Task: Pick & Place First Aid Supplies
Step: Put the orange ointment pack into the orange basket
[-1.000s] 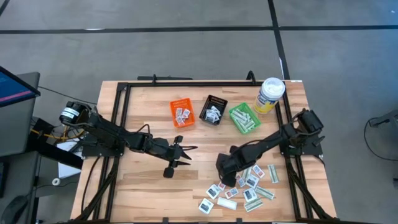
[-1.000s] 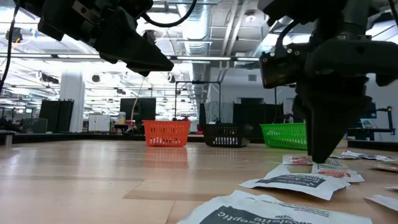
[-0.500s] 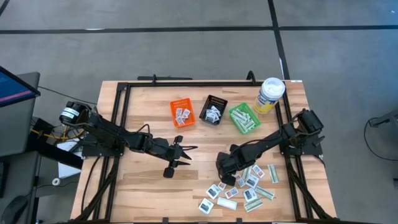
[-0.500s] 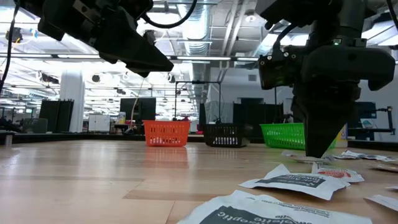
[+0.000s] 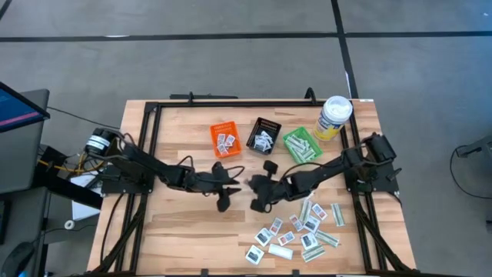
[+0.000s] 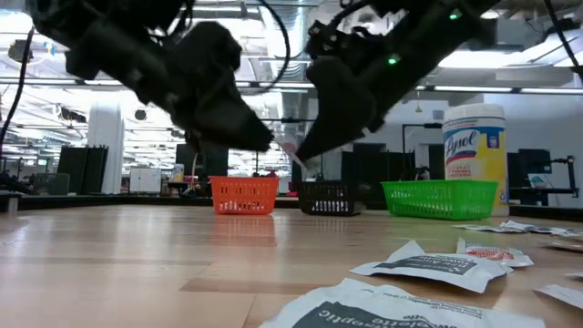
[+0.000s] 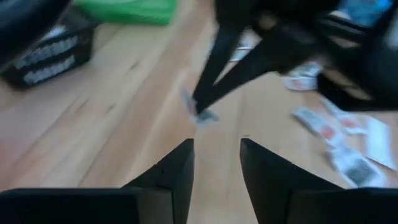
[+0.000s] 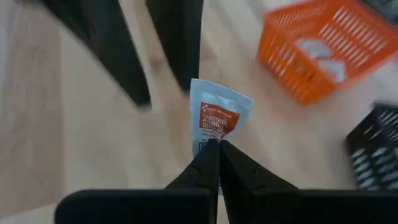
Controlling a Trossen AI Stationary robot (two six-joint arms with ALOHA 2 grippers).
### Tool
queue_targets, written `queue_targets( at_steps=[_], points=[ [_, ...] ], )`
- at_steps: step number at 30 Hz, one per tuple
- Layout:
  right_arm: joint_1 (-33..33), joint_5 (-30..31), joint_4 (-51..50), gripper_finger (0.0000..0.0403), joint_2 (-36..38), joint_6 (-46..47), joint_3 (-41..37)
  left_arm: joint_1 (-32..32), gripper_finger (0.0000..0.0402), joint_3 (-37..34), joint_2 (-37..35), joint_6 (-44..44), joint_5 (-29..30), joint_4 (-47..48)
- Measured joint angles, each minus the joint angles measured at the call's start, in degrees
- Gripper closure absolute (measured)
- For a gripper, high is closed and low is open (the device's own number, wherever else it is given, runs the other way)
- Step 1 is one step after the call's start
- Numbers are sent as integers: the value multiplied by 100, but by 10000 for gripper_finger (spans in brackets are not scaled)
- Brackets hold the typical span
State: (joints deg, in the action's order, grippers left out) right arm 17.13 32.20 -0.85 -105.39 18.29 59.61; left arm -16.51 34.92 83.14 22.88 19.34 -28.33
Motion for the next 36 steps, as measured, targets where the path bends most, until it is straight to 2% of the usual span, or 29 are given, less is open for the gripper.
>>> queue_targets(
  at_steps=[5,8,12,19,25,29,32,36],
  points=[
    [-134,68,69,400,1,-368,0,95,261,0,323,144,16,-309],
    [-160,81,-96,402,1,-380,-2,87,262,0,333,144,25,-477],
    [-154,81,-167,402,1,-385,-2,124,263,0,287,144,428,-490],
    [-139,79,-109,402,3,-383,-2,402,265,0,285,144,450,-481],
    [-142,71,-55,402,3,-383,-2,587,265,0,285,113,-22,-526],
    [-145,69,-34,402,8,-381,-2,605,266,0,285,-228,-252,-611],
    [-151,68,-19,402,8,-381,-2,605,280,0,285,-344,-269,-643],
    [-151,68,-21,402,10,-381,-2,605,319,0,285,-337,-269,-656]
  ],
)
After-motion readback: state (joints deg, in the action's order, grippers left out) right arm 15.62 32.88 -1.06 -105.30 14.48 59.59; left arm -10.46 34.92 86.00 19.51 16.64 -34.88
